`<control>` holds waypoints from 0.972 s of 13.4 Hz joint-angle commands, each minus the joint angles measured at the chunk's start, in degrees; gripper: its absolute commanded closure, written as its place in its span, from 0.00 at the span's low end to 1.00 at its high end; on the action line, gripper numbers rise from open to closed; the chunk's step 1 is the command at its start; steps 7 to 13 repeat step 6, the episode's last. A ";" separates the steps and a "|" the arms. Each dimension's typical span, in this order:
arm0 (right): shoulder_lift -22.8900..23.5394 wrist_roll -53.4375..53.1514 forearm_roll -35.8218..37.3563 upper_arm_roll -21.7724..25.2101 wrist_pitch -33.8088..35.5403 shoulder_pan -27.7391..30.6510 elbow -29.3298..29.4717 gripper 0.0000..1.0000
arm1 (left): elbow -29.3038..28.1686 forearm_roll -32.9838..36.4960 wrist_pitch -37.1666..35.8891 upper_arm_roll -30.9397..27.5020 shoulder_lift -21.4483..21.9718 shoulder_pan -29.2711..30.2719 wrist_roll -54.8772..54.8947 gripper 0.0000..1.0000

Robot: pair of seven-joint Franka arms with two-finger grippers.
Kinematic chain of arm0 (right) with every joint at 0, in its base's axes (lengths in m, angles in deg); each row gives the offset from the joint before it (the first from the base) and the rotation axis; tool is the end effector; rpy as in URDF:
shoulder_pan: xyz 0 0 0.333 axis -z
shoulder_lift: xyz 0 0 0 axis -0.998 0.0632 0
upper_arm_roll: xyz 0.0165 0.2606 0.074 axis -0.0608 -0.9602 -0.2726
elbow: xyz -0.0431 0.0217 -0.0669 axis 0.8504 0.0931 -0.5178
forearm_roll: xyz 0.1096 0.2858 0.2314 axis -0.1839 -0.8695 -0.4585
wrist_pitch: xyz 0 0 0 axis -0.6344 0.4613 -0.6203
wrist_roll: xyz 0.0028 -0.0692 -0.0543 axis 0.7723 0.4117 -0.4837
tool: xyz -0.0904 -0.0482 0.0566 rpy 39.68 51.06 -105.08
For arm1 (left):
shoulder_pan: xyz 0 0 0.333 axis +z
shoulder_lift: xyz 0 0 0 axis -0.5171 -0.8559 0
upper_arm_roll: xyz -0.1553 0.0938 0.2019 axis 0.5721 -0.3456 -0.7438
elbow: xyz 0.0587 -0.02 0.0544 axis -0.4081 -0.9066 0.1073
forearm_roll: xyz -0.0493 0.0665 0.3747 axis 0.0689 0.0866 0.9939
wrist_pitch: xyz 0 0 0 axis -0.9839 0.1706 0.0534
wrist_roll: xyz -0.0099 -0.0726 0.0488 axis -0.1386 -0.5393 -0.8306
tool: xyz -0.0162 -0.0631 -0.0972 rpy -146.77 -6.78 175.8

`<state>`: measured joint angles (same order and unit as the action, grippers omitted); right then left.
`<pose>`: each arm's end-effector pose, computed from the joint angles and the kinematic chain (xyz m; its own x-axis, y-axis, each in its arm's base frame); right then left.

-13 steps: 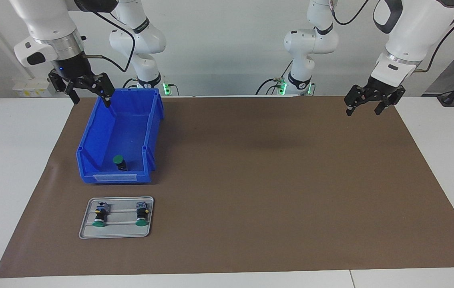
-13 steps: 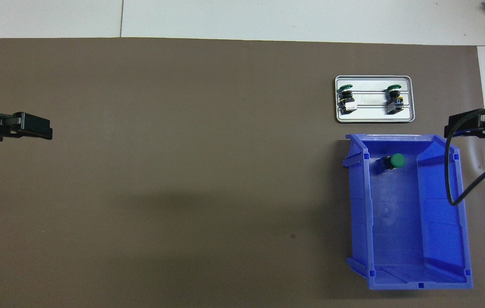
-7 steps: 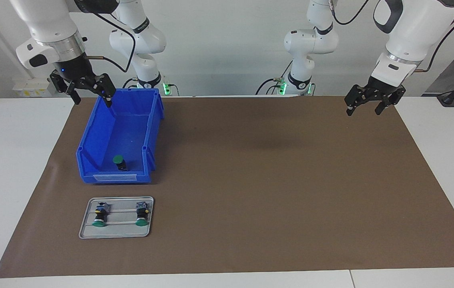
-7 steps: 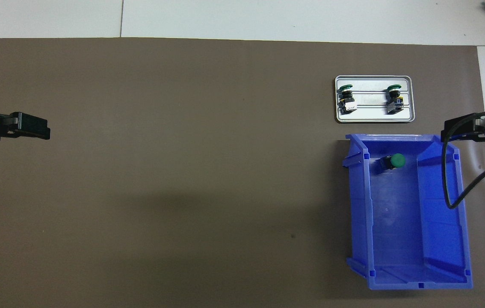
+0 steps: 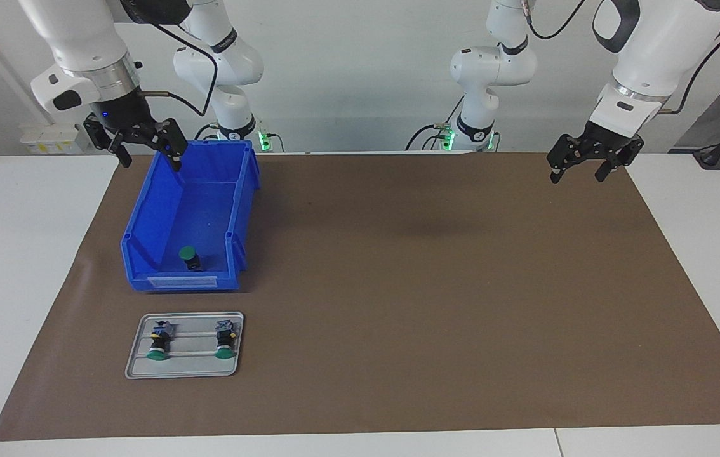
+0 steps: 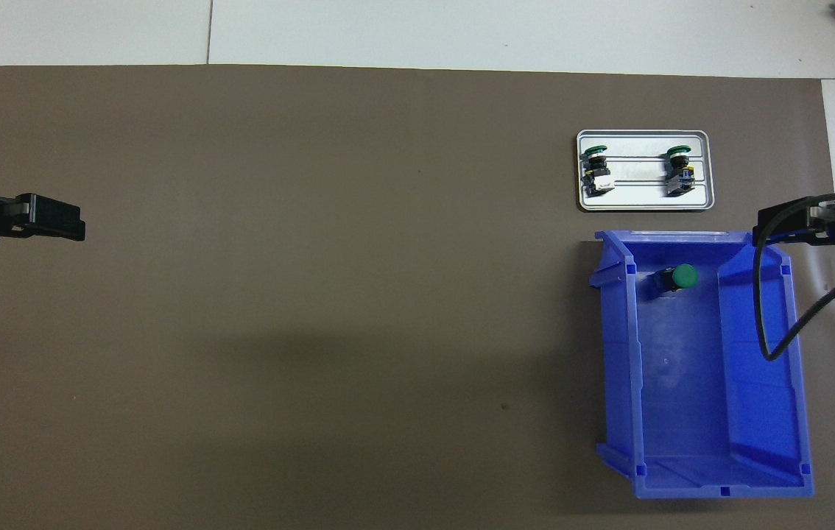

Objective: Place and press button with both arms

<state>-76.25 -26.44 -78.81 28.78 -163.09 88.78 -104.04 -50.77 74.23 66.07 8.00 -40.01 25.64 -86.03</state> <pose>0.5347 0.0112 0.5864 0.9918 -0.1260 0.0222 -0.1264 -0.9918 0.0184 0.5415 -0.0424 0.5632 0.9990 -0.0245 0.0381 -0.0253 -0.9994 0.0224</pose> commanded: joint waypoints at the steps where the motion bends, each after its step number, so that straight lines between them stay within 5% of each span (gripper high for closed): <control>1: -1.18 3.06 -1.00 -0.36 -0.04 0.49 -2.24 0.01 | -1.01 0.78 -0.78 -0.08 1.32 0.23 0.31 0.00; 13: -1.18 3.33 -1.00 -0.36 -0.05 0.49 -2.25 0.01 | -1.01 0.78 -0.96 -0.08 1.32 0.23 0.31 0.00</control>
